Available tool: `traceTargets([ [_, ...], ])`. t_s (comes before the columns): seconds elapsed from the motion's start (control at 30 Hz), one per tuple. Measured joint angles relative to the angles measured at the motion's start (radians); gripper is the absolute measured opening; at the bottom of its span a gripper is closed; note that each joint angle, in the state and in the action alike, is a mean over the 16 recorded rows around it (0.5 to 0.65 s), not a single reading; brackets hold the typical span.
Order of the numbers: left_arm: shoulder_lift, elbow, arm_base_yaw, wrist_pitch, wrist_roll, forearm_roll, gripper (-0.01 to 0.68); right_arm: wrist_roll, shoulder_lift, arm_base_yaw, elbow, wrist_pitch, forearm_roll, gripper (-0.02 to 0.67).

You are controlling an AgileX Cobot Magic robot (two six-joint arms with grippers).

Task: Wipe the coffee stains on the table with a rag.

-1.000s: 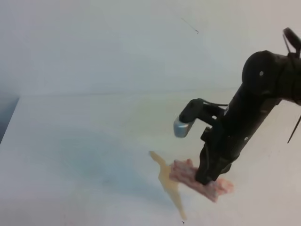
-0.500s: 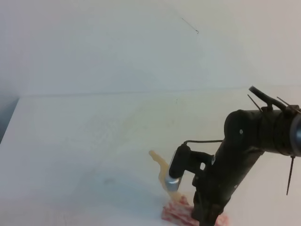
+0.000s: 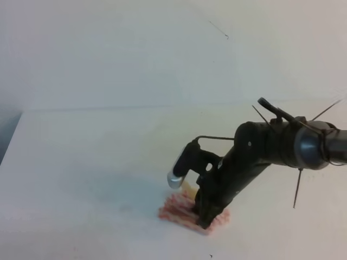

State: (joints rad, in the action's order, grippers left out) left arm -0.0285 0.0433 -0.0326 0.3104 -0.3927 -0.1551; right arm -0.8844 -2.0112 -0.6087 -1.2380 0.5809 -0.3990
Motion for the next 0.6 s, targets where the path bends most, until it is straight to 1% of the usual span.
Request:
traceTargets([
  [0.17, 0.000, 0.000, 0.000, 0.000, 0.000, 0.000, 0.001, 0.048, -0.081, 0.000, -0.110, 0.003, 0.000, 0.026],
  [0.3, 0.000, 0.000, 0.000, 0.000, 0.000, 0.000, 0.001, 0.123, -0.138, 0.001, -0.206, 0.010, 0.002, 0.026],
  [0.43, 0.000, 0.000, 0.000, 0.000, 0.000, 0.000, 0.001, 0.241, -0.183, 0.007, -0.290, 0.012, 0.008, 0.024],
  [0.6, 0.000, 0.000, 0.000, 0.000, 0.000, 0.000, 0.001, 0.437, -0.218, 0.031, -0.358, 0.010, 0.024, 0.026],
])
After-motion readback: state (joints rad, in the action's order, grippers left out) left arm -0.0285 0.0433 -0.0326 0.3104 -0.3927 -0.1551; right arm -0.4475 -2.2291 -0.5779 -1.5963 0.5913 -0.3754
